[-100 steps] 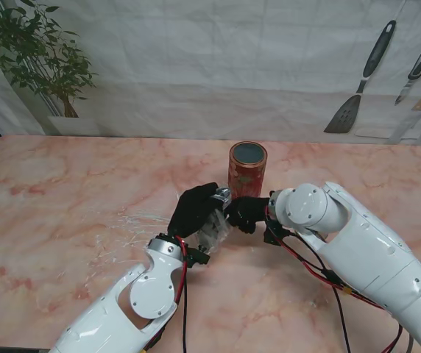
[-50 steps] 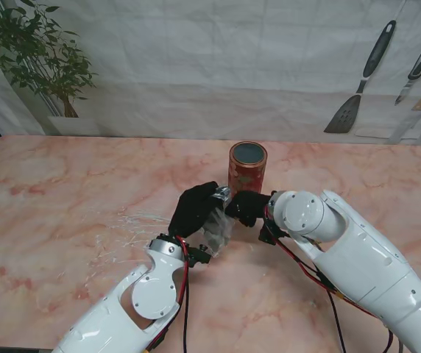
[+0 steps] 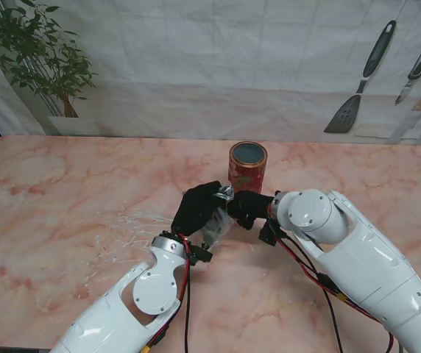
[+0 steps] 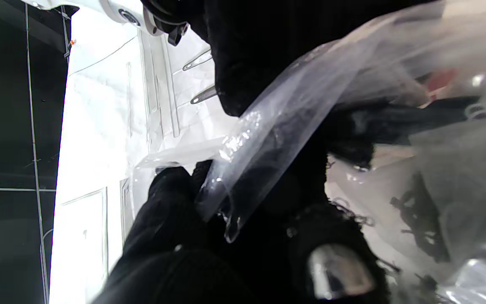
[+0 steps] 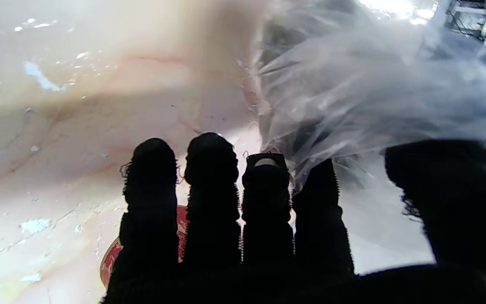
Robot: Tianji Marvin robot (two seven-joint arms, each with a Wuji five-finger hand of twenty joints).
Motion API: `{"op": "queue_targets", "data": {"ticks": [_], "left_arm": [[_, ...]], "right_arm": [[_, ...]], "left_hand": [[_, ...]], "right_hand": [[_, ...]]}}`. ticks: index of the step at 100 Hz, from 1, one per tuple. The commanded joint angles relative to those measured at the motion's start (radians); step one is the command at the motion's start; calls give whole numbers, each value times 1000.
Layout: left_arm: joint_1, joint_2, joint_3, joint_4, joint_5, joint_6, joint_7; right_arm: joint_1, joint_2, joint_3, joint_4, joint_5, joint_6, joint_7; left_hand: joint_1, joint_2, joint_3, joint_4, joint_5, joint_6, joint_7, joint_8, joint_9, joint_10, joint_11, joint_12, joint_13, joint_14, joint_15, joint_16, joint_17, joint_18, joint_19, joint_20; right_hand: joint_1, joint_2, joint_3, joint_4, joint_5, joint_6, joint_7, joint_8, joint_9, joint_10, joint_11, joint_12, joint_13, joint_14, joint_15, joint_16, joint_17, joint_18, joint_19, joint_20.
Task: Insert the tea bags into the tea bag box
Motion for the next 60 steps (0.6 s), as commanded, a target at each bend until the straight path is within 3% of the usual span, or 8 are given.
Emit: {"op": "queue_targets", "data": {"ticks": [1, 13, 16, 28, 44, 52, 55, 60], "left_arm": [[-5, -4, 4, -1, -8, -4, -20], [-10, -4, 10, 7, -8, -8, -24], [-12, -4, 12, 10, -8, -10, -24], [-25, -10, 18, 30, -12, -21, -18], [-36, -16, 21, 43, -15, -21, -6], [-39, -18, 21, 49, -19, -22, -3], [-40, -19, 21, 51, -20, -22, -2], [-41, -20, 20, 53, -23, -24, 0]], "right_arm": [[-11, -8, 7, -5, 32, 5, 2], [-8, -12, 11, 0, 68, 10, 4], [-7, -13, 13, 1, 76, 11, 6], [3, -7, 0, 0, 64, 4, 22], [19, 3, -28, 5, 30, -23, 49], [22, 2, -33, 13, 40, -38, 54], [21, 1, -34, 14, 43, -40, 53], [18, -1, -34, 16, 45, -43, 46]], "left_hand": [[69, 53, 1, 23, 8, 110, 78, 17, -7, -13, -47, -23, 134, 179, 171, -14, -147, 48, 163, -13], [68, 53, 1, 23, 10, 110, 78, 17, -7, -13, -49, -24, 131, 181, 169, -15, -147, 49, 163, -13], [68, 53, 1, 23, 10, 109, 78, 17, -7, -13, -50, -24, 130, 182, 168, -15, -148, 49, 162, -13], [65, 52, 0, 23, 10, 106, 79, 17, -9, -14, -52, -24, 123, 182, 162, -18, -149, 53, 157, -15], [62, 55, 0, 23, 3, 101, 80, 19, -20, -21, -54, -23, 107, 182, 158, -18, -150, 61, 147, -18], [60, 57, 0, 23, 2, 100, 81, 19, -21, -24, -55, -23, 104, 182, 158, -18, -150, 64, 144, -19], [60, 57, -1, 23, 1, 99, 81, 19, -23, -22, -55, -23, 101, 183, 157, -18, -150, 65, 143, -19], [60, 56, 0, 23, 2, 99, 82, 20, -22, -21, -55, -22, 99, 184, 157, -18, -150, 66, 143, -20]], "right_hand": [[-84, -61, -19, -33, -11, 9, -3, 6, -18, -16, 32, 23, 5, -11, 41, 9, 0, -2, 44, 12], [-191, -123, 83, -55, 26, 48, -4, 14, -22, -11, 27, 34, 0, -7, 35, 20, -7, 1, 41, 16], [-216, -168, 137, -61, 41, 64, 1, 15, -22, -4, 27, 35, -2, -3, 34, 23, -10, 3, 40, 17], [-199, -305, 237, -75, 80, 81, 25, 22, -29, -9, 24, 36, -8, -7, 29, 25, -11, 3, 40, 20], [-118, -396, 264, -78, 129, 112, 103, 51, -42, -7, 21, 40, -21, -9, 19, 23, -16, 1, 25, 16], [-11, -431, 249, -69, 141, 111, 146, 71, -39, -7, 22, 44, -24, -9, 14, 21, -20, 0, 16, 13], [73, -419, 220, -55, 156, 109, 162, 76, -27, -5, 25, 43, -17, -7, 17, 18, -20, 0, 16, 13], [103, -402, 208, -46, 176, 106, 174, 78, -11, -4, 29, 40, -8, -7, 21, 14, -18, 3, 15, 13]]}}
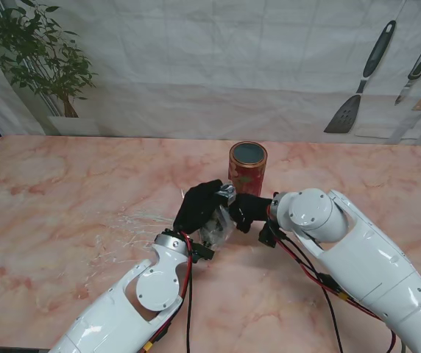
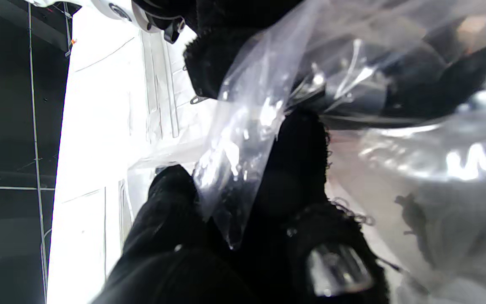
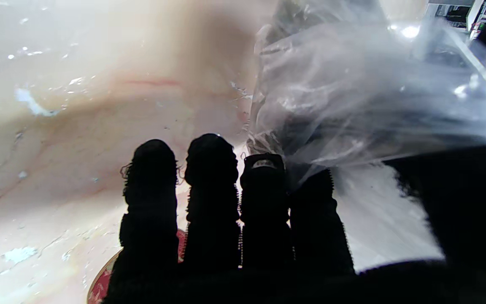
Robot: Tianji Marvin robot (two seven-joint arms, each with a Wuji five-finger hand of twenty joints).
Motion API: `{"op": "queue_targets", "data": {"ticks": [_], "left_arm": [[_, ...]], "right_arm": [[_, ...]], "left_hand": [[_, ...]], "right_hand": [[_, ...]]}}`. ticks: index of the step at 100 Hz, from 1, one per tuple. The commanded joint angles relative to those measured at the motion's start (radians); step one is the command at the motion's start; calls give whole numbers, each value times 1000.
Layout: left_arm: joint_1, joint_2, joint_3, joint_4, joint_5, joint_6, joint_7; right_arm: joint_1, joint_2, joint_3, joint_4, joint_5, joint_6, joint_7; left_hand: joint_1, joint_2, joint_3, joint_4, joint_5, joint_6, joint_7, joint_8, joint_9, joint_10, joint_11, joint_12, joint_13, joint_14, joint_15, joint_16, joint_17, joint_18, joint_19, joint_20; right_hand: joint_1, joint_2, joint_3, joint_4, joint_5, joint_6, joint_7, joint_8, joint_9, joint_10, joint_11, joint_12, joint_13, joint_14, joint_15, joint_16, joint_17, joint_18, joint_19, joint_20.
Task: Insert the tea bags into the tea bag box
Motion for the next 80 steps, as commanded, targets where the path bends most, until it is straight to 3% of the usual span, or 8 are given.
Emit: {"op": "queue_targets", "data": {"ticks": [1, 5, 10, 15, 32, 44, 59, 80], "left_arm": [[-6, -9, 2, 4, -8, 0, -10], [-6, -9, 1, 4, -11, -2, -11], [-5, -10, 2, 4, -14, -6, -10], [-5, -11, 4, 6, -15, -10, -9], [-7, -10, 8, 10, -19, -22, -16], [-3, -7, 1, 4, -22, -14, -23], [3, -4, -11, -4, -26, 5, -27], [10, 0, -25, -16, -26, 24, -30]], "right_arm": [[-6, -13, -6, -10, -8, -12, 6], [-11, -17, -5, -9, -2, -10, -7], [-19, -23, -1, -7, 10, -8, -25], [-31, -31, 3, -9, 23, 0, -52], [-53, -49, 15, -4, 49, -14, -107], [-64, -52, 28, -11, 51, -21, -120], [-65, -40, 44, -28, 47, -15, -87], [-64, -24, 56, -40, 27, -19, -43]], "left_hand": [[60, 56, 0, 23, 2, 99, 82, 19, -18, -22, -47, -22, 108, 182, 155, -47, -143, 65, 142, -18], [60, 57, 0, 23, 3, 100, 82, 19, -17, -22, -46, -22, 109, 182, 156, -47, -143, 66, 142, -18], [61, 56, 0, 23, 3, 101, 82, 19, -17, -20, -47, -21, 110, 183, 156, -47, -143, 67, 141, -18], [60, 56, 0, 23, 3, 101, 82, 19, -17, -22, -47, -21, 109, 182, 156, -48, -143, 68, 141, -18], [60, 56, 0, 23, 3, 101, 82, 19, -17, -23, -47, -21, 110, 182, 157, -49, -143, 69, 140, -18], [61, 56, 0, 23, 3, 100, 82, 19, -17, -22, -47, -20, 108, 183, 156, -50, -143, 69, 140, -18], [60, 56, 0, 23, 4, 101, 82, 18, -17, -19, -47, -20, 107, 184, 157, -50, -143, 69, 140, -18], [60, 56, 0, 23, 4, 100, 82, 18, -16, -21, -47, -20, 108, 183, 157, -50, -143, 71, 138, -18]], "right_hand": [[28, -50, -47, -44, 55, 20, 33, 13, 9, -24, 30, 16, 13, -6, 21, 3, 0, 4, 14, 12], [52, -38, -60, -56, 76, 14, 44, 3, 24, -23, 35, 13, 21, -3, 26, 0, 5, 10, 12, 11], [102, -21, -93, -145, 85, -2, 136, -161, 48, -23, 46, -1, 33, -1, 37, -15, 11, 13, 10, 9], [156, -22, -111, -177, 86, -20, 225, -252, 67, -25, 53, -11, 44, 1, 44, -21, 15, 17, 10, 7], [214, 89, -107, -148, 103, -57, 333, -284, 55, -37, 47, -22, 21, -5, 23, -40, -10, 11, -15, -11], [235, 165, -88, -96, 46, -42, 407, -155, -62, -9, 14, 2, -91, 23, -44, -53, -93, 13, -57, -41], [272, 239, -77, -12, -80, 7, 498, 117, -223, 51, -21, 65, -250, 68, -119, -42, -209, 15, -99, -69], [274, 263, -28, 47, -140, 55, 565, 300, -327, 88, -42, 63, -352, 84, -161, -42, -277, 10, -136, -91]]}}
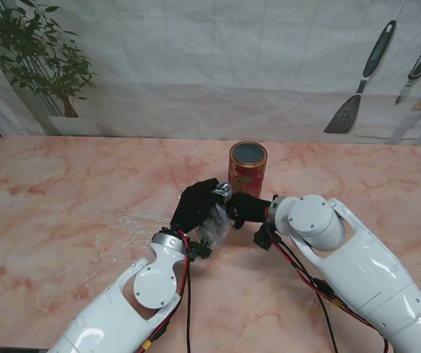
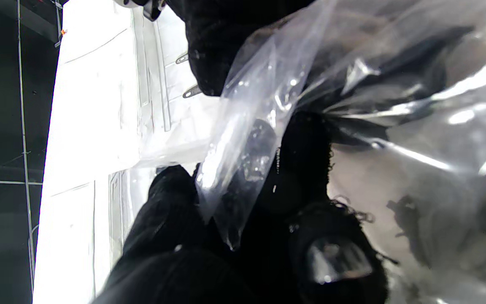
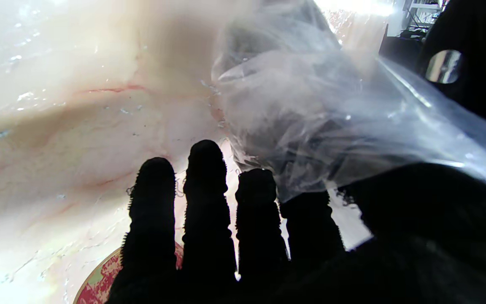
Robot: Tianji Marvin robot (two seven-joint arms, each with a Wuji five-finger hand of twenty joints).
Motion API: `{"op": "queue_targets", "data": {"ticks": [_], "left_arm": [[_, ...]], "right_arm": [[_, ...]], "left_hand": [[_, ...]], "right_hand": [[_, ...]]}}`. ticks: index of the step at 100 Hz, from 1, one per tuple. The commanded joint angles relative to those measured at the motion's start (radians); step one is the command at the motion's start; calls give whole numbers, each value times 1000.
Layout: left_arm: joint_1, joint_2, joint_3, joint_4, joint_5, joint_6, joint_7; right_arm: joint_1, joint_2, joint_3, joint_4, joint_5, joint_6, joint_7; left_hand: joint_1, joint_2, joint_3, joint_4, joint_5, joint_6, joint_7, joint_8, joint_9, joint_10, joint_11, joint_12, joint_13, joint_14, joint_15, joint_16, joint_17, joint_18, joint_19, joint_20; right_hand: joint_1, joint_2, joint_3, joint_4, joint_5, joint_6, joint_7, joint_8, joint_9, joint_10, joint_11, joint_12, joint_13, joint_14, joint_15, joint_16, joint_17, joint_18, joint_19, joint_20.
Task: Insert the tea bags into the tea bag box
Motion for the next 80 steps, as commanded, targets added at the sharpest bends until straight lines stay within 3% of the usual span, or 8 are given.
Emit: {"op": "queue_targets", "data": {"ticks": [1, 25, 57, 69, 80], "left_arm": [[3, 1, -3, -11, -2, 9, -13], [8, 8, -24, -22, 11, 68, -20], [12, 13, -46, -37, 23, 117, -18], [11, 11, -44, -35, 12, 108, -17], [11, 8, -36, -26, -35, 51, -33]], "right_arm": [[2, 9, 3, -11, -15, -8, 22], [-10, 18, 34, -36, -24, 5, 45], [-52, 19, 102, -79, -24, 25, 31], [-48, 23, 100, -82, -38, 35, 39], [-29, 29, 81, -67, -51, 34, 61]], "left_hand": [[60, 56, 0, 24, 14, 97, 77, 14, -4, -26, -30, -20, 144, 157, 161, -10, -111, 54, 138, -18], [60, 56, 0, 24, 12, 97, 76, 14, -6, -24, -32, -21, 142, 159, 160, -10, -111, 56, 136, -19], [60, 55, 0, 24, 13, 97, 76, 14, -5, -24, -31, -20, 142, 158, 160, -9, -111, 57, 136, -19], [60, 55, 1, 24, 13, 97, 76, 14, -6, -22, -32, -20, 142, 161, 159, -9, -111, 57, 136, -18], [61, 55, 1, 24, 11, 101, 74, 13, -9, -21, -35, -22, 139, 160, 155, -11, -112, 59, 133, -20]], "right_hand": [[29, 12, 62, 51, -7, -10, 73, 47, -34, -6, -4, 25, -29, 7, -8, 4, -16, 7, -19, -18], [17, 3, 81, 72, -1, -13, 70, 64, -50, -2, -17, -4, -41, 7, -20, -4, -22, 3, -29, -24], [26, -7, 67, 58, 16, -36, 39, 30, -72, 6, -32, -77, -50, 9, -33, -37, -23, -1, -34, -29], [28, -36, 55, 38, 56, -60, -8, -48, -36, 4, -26, -102, -15, 8, -17, -44, 3, 2, -31, -26], [34, -41, -27, -35, 126, -98, -95, -290, 31, -16, -14, -102, 53, -7, 16, -26, 56, 3, -2, -9]]}}
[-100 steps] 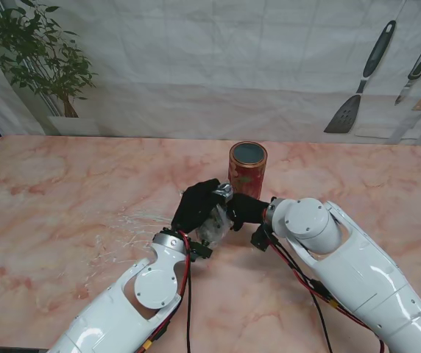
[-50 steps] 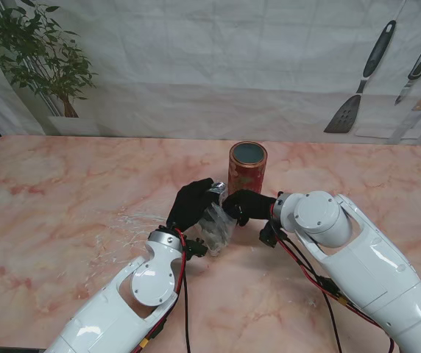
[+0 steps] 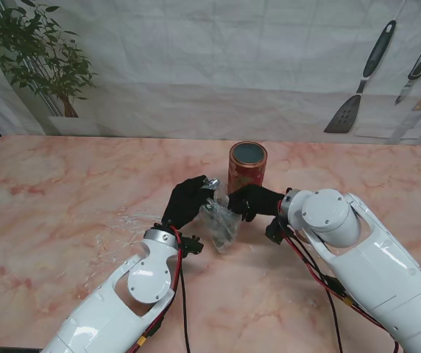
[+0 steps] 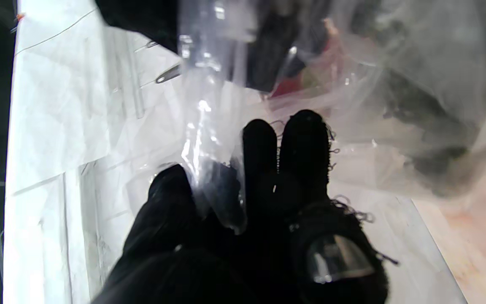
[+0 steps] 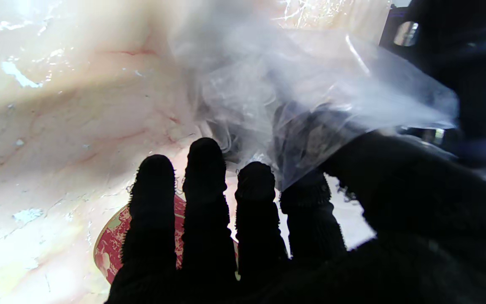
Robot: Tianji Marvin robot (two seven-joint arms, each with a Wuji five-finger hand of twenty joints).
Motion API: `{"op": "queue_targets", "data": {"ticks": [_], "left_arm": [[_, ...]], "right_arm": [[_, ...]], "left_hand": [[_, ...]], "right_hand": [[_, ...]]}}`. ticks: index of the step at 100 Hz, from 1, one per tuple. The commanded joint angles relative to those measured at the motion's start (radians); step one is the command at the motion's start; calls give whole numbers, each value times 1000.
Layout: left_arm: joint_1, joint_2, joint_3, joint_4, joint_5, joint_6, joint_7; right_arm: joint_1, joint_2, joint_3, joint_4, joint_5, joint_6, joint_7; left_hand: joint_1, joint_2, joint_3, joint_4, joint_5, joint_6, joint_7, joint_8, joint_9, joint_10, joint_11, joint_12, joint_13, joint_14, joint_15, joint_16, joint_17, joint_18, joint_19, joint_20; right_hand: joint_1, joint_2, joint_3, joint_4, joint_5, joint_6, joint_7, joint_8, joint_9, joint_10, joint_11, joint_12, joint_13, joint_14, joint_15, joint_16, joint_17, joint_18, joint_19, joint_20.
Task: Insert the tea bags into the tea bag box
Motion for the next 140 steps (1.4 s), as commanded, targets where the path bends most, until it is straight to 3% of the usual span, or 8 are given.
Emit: {"op": "queue_targets", "data": {"ticks": [1, 13, 39, 49, 63, 112, 133, 140], "left_arm": [[-2, -4, 7, 0, -28, -35, -29], [-1, -1, 14, 1, -78, -84, -70], [0, 2, 17, -3, -93, -109, -87], [0, 0, 19, -1, -87, -115, -78], [-4, -4, 19, 4, -67, -117, -57], [-19, -16, 23, 24, -72, -121, -29], [-34, -27, 26, 44, -89, -125, -10], [-36, -31, 31, 43, -87, -133, 2]], "right_arm": [[16, 8, -18, 12, -13, -4, 37], [33, 9, -41, 40, -39, -32, 40], [49, 12, -67, 64, -98, -47, 37], [57, 22, -85, 56, -163, -45, 49], [68, 33, -108, 52, -233, -65, 66], [109, 49, -153, 73, -257, -116, 127], [123, 57, -174, 77, -289, -149, 150], [124, 56, -181, 81, -302, -160, 143]], "left_hand": [[61, 54, 1, 24, 11, 102, 74, 13, -10, -21, -32, -22, 139, 160, 155, -11, -112, 59, 132, -18], [67, 53, 2, 24, 9, 112, 71, 12, -20, -12, -40, -24, 127, 166, 142, -15, -114, 68, 122, -22], [70, 51, 1, 24, 7, 124, 69, 12, -32, -2, -55, -25, 110, 176, 127, -18, -117, 90, 101, -29], [70, 52, 0, 24, 7, 122, 69, 12, -32, -5, -56, -25, 108, 176, 125, -18, -117, 93, 99, -30], [70, 52, 0, 24, 7, 120, 70, 12, -34, -7, -58, -24, 107, 174, 122, -18, -117, 95, 94, -31], [68, 52, -1, 24, 6, 118, 70, 12, -36, -8, -65, -24, 96, 176, 108, -23, -118, 101, 85, -33], [71, 51, 1, 24, 6, 123, 69, 12, -37, -3, -66, -24, 92, 183, 106, -25, -119, 105, 81, -34], [71, 52, 1, 24, 5, 123, 69, 12, -38, -4, -66, -24, 92, 180, 107, -26, -119, 106, 81, -34]], "right_hand": [[32, -1, -41, -42, 60, -87, -40, -132, 40, -34, 14, 0, 48, -21, 38, 12, 33, 2, 36, 17], [-24, 48, -123, -106, 54, -180, -161, -344, 107, -64, 30, 20, 113, -33, 76, 40, 78, 4, 82, 34], [-122, 64, -163, -116, -22, -278, -243, -344, 194, -90, 59, 52, 194, -48, 124, 87, 127, 2, 134, 65], [-199, -15, -114, -122, 25, -229, -324, -307, 209, -103, 61, 59, 215, -59, 132, 91, 149, 5, 136, 73], [-256, -118, -43, -27, 81, -157, -415, -168, 203, -124, 58, 60, 226, -79, 135, 84, 166, 1, 134, 74], [-362, -313, 99, -63, 60, -59, -309, 2, 116, -106, 35, 73, 164, -81, 102, 81, 142, -10, 90, 57], [-277, -323, 106, -55, 44, -93, -201, 114, 113, -127, 35, 84, 164, -101, 94, 78, 145, -33, 72, 55], [-224, -318, 75, -158, 34, -125, -117, 1, 127, -142, 37, 86, 176, -112, 98, 68, 155, -42, 70, 52]]}}
